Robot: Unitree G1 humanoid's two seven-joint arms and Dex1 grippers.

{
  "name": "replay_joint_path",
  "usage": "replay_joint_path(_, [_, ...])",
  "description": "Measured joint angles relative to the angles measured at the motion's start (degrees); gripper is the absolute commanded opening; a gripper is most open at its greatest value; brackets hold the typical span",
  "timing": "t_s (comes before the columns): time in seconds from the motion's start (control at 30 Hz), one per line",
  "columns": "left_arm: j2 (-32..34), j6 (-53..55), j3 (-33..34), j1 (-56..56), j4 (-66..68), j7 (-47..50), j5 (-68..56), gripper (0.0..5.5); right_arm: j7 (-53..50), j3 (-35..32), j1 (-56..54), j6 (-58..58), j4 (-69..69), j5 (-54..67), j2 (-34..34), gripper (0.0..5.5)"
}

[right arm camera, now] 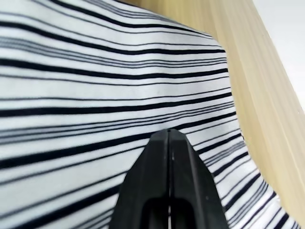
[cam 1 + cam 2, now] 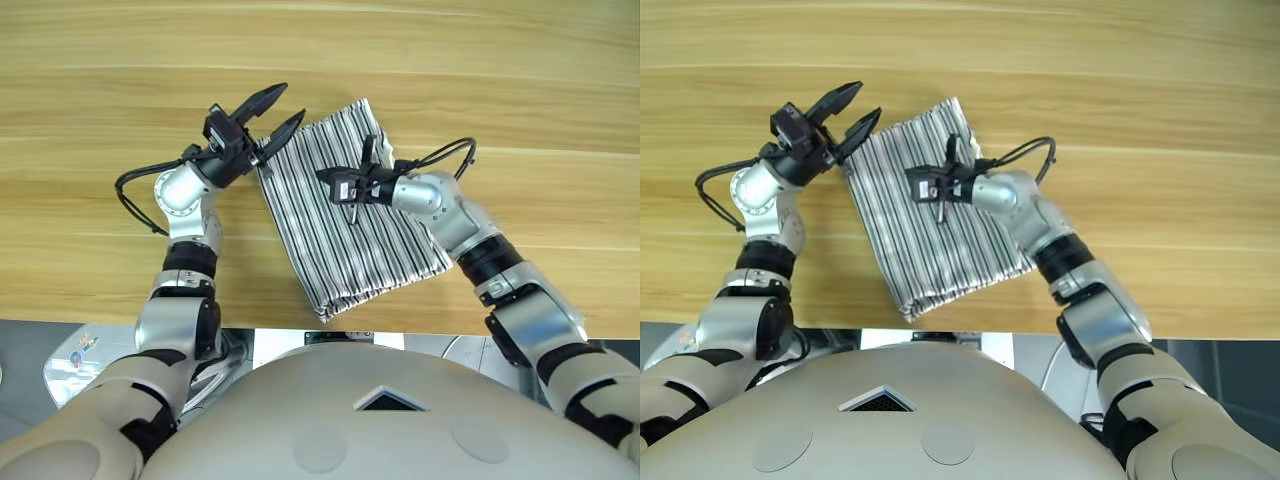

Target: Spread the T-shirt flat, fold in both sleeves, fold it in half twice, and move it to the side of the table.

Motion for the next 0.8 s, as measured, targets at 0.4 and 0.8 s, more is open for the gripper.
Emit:
replay_joint_path(0.4, [-0.1,0.1,0.0,0.4,-1.8,1.1,0.0,1.99,-20.4,-13.9,-4.0,17.4,10.4,4.4,10.2,0.02])
replay_joint_path(0.8, [-0.3,0.3,0.1,2.3,-3.8,1.9,-0.1,1.99,-15.3,-10.8,7.5,26.0,-10.9,2.3,5.5,0.02])
